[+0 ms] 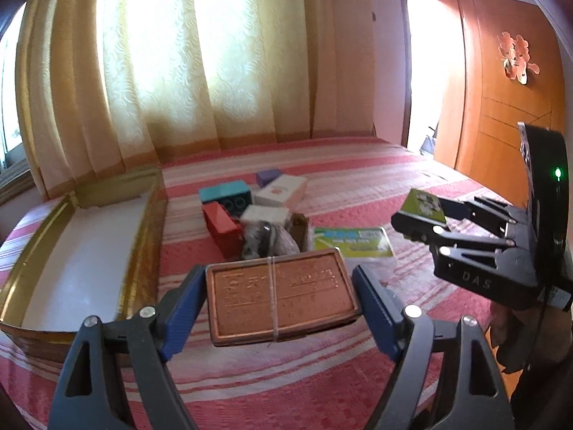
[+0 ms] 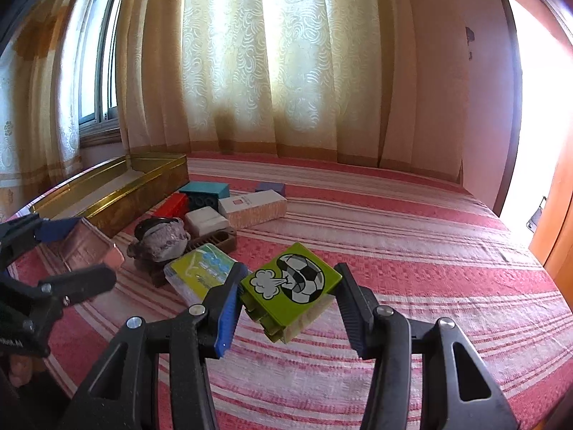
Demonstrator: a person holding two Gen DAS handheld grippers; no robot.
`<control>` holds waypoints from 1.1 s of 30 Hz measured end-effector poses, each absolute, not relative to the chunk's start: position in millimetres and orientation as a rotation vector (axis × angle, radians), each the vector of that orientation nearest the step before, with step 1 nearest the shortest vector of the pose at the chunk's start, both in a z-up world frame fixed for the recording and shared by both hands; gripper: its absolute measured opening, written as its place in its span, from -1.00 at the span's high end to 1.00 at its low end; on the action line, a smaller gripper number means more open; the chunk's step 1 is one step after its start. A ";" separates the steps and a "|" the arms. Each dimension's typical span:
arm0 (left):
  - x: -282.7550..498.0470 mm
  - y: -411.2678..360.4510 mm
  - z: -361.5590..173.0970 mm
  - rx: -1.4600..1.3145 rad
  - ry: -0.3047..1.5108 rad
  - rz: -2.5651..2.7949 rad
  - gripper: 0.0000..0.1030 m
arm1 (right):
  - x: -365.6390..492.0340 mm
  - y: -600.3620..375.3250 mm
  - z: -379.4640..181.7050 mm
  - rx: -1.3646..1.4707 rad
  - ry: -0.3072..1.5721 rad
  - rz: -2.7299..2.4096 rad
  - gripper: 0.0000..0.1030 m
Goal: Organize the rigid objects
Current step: 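Lift and carry the copper tin and green cube toward the gold tray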
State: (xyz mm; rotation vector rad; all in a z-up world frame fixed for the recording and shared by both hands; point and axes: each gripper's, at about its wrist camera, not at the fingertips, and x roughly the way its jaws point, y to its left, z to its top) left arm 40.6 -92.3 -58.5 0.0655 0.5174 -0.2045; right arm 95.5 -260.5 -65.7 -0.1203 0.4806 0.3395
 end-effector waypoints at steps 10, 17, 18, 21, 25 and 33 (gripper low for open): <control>35.4 -69.0 -43.9 0.031 0.452 -0.152 -0.60 | 91.5 -240.1 -54.4 -0.135 0.433 0.383 -0.01; 38.1 -54.7 -41.5 0.003 0.441 -0.125 -0.60 | 95.5 -231.4 -52.2 -0.120 0.417 0.404 -0.01; 38.5 -52.9 -41.3 0.000 0.440 -0.123 -0.60 | 95.6 -230.4 -51.7 -0.119 0.416 0.407 -0.01; 38.4 -46.5 -40.2 -0.008 0.434 -0.111 -0.60 | 96.9 -227.1 -50.4 -0.112 0.412 0.418 -0.01; 36.8 -38.7 -39.1 -0.012 0.420 -0.089 -0.60 | 100.0 -222.3 -50.5 -0.093 0.419 0.439 -0.01; 35.1 -21.3 -38.8 -0.043 0.409 -0.064 -0.60 | 98.2 -205.5 -50.7 -0.079 0.427 0.483 -0.01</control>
